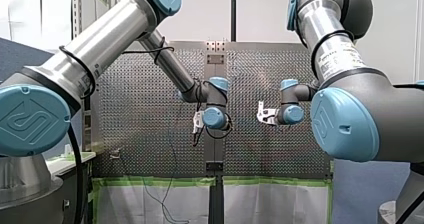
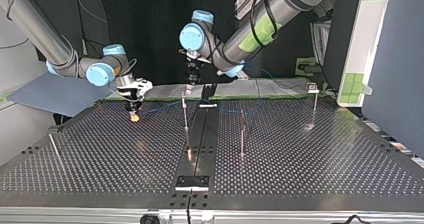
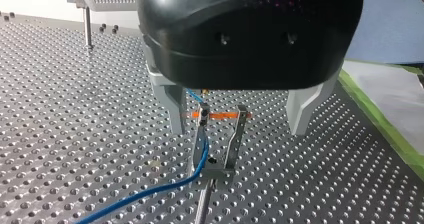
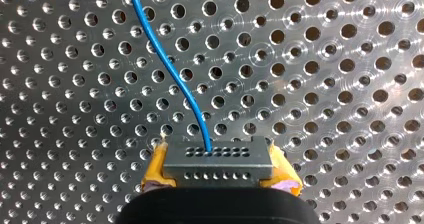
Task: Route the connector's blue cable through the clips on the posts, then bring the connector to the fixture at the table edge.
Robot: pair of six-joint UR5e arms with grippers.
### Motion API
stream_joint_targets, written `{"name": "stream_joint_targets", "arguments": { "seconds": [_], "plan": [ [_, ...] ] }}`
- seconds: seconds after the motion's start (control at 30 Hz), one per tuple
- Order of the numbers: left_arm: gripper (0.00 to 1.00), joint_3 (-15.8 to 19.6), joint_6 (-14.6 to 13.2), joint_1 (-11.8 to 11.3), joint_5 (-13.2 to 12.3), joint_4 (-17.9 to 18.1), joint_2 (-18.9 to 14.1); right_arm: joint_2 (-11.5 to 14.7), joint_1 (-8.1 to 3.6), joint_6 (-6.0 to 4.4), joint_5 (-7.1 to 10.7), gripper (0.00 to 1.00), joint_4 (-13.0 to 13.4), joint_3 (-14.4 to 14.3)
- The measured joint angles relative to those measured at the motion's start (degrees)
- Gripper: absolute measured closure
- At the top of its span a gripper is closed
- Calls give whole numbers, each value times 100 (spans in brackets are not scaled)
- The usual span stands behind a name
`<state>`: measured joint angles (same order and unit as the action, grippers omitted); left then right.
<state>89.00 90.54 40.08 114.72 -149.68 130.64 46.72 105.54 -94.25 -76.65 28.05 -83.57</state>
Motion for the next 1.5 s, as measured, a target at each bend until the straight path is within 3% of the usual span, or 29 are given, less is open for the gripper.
{"name": "stream_joint_targets", "arguments": {
  "seconds": [0.43,0.73,1.0,1.33,1.5],
  "plan": [
    [2,0,-19,52,454,-94,0,0,15,3,0,100,-4,2],
    [2,4,-79,101,303,-285,-22,-1,22,2,0,100,-9,1],
    [2,261,-72,311,334,-449,-329,-5,24,2,7,100,-10,2],
    [2,755,351,348,-3,-339,-825,-10,24,1,9,100,-9,1],
    [2,986,515,295,113,-138,-1056,-15,24,2,9,100,-16,1]
  ]
}}
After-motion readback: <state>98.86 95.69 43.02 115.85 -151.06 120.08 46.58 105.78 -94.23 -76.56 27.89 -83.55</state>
